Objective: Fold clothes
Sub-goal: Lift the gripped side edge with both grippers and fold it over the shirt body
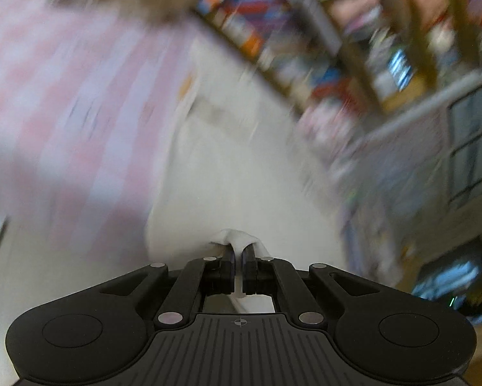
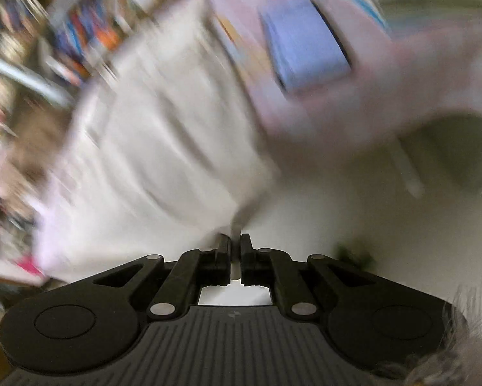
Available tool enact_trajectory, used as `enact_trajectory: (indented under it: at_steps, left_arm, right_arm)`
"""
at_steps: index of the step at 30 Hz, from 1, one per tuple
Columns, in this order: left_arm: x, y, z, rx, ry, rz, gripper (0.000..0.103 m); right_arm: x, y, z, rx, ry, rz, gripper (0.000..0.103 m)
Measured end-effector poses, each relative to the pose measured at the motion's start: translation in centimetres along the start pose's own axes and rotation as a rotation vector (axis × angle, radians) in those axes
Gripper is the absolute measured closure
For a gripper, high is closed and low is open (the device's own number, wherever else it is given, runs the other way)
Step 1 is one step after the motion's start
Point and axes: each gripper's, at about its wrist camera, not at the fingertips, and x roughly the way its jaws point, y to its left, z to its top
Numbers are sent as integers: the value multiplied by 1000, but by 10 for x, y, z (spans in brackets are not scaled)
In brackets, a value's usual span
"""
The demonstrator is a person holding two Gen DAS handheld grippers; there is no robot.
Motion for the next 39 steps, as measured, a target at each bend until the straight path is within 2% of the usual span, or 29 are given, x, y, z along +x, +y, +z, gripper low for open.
enact_trajectory:
  at_steps: [4, 7, 11, 16, 20, 29, 39]
  left_arm:
    - [10, -7, 44, -53, -189, -81, 101]
    - [30, -13, 78, -106, -290, -107, 101]
    - [62, -32, 119, -101, -351, -79, 101]
    - [96, -45, 165, -136, -388, -25, 101]
    - [126, -43, 194, -130, -385, 37, 101]
    - [184, -27, 230, -194, -390, 149, 101]
    - [223, 0, 247, -244, -362, 296, 101]
  right_arm:
    - [-17, 20, 38, 40, -169, 159, 98]
    - [-19, 32, 71, 73, -274, 252, 98]
    - [6, 41, 125, 121, -357, 307, 98]
    - [43, 51, 193, 188, -448, 370, 98]
    - [82, 55, 234, 216, -440, 396, 98]
    - [153, 58, 308, 194, -349, 367, 98]
    - [230, 43, 346, 231, -261, 295, 98]
